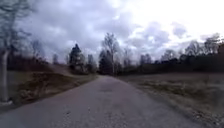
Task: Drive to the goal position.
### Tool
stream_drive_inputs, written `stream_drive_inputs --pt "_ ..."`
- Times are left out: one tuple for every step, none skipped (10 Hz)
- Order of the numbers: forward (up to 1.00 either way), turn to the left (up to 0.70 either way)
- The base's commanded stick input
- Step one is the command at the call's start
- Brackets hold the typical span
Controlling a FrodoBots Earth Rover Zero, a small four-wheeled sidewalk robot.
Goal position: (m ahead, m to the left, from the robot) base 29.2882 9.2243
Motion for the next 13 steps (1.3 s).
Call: stream_drive_inputs --pt "0.5 0.0" --pt "0.5 0.0" --pt "0.5 0.0" --pt "0.5 0.0" --pt "0.5 0.0" --pt "0.5 0.0" --pt "0.5 0.0" --pt "0.5 0.0" --pt "0.5 0.0" --pt "0.5 0.0" --pt "0.5 0.0" --pt "0.5 0.0" --pt "0.5 0.0"
